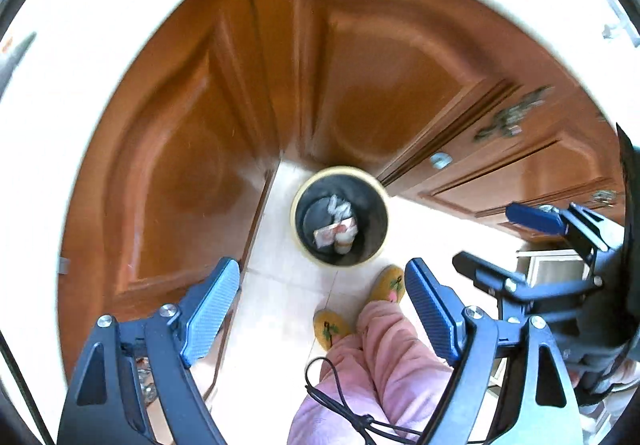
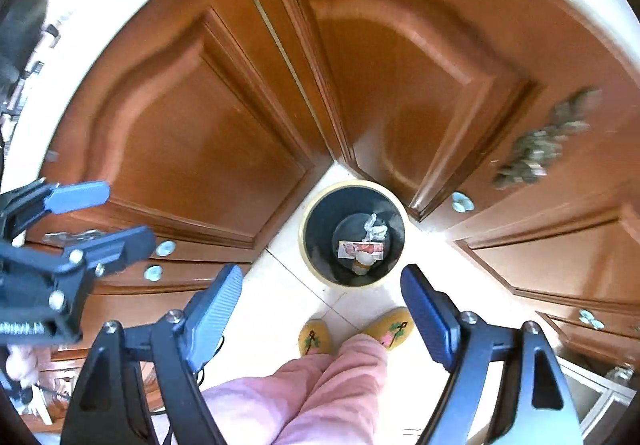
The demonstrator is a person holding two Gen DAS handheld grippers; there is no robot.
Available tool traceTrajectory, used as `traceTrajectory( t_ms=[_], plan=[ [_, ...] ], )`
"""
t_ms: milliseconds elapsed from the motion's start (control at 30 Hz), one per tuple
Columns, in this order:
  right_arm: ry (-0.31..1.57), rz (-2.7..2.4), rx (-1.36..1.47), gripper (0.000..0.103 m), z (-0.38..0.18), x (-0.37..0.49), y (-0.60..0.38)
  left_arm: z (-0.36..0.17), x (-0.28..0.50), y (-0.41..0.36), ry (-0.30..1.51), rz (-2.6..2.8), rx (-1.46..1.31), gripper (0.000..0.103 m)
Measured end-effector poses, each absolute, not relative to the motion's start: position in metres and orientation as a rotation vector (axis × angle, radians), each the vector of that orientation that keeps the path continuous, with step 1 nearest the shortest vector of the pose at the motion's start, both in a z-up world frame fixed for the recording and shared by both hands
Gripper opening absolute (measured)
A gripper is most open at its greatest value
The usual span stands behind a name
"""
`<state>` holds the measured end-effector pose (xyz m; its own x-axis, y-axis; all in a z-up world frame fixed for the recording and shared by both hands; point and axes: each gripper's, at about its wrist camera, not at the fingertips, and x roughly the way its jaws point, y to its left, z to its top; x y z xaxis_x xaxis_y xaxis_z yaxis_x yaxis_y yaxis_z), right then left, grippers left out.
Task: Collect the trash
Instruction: 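Raise both tools back toward the counter trash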
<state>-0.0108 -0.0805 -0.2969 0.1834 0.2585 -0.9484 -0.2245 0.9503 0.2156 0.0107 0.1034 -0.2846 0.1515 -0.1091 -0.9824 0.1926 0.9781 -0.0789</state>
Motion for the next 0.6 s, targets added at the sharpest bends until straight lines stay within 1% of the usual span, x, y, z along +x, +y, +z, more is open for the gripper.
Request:
traceTrajectory(
  t_ms=[167,300,500,600],
  plan=[
    [1.246,0.317,0.015,0.082,-0.23,-0.033,-0.094,-0.217,0.003,0.087,1.28,-0.282,0.095,0.084],
    [1.112,0.222,-0.027,0.082,-0.173,-0.047,-0.108,-0.167,-0.001,0.073,1.2,-0.327,0.078,0.085],
    [0.941,0.146,-0.019,0.082,-0.091,-0.07,-0.127,-0.11,-0.005,0.046,1.081,-0.4,0.112,0.086],
    [0.868,0.097,-0.037,0.082,-0.064,-0.078,-0.132,-0.084,-0.007,0.035,1.023,-0.441,0.116,0.086]
  ],
)
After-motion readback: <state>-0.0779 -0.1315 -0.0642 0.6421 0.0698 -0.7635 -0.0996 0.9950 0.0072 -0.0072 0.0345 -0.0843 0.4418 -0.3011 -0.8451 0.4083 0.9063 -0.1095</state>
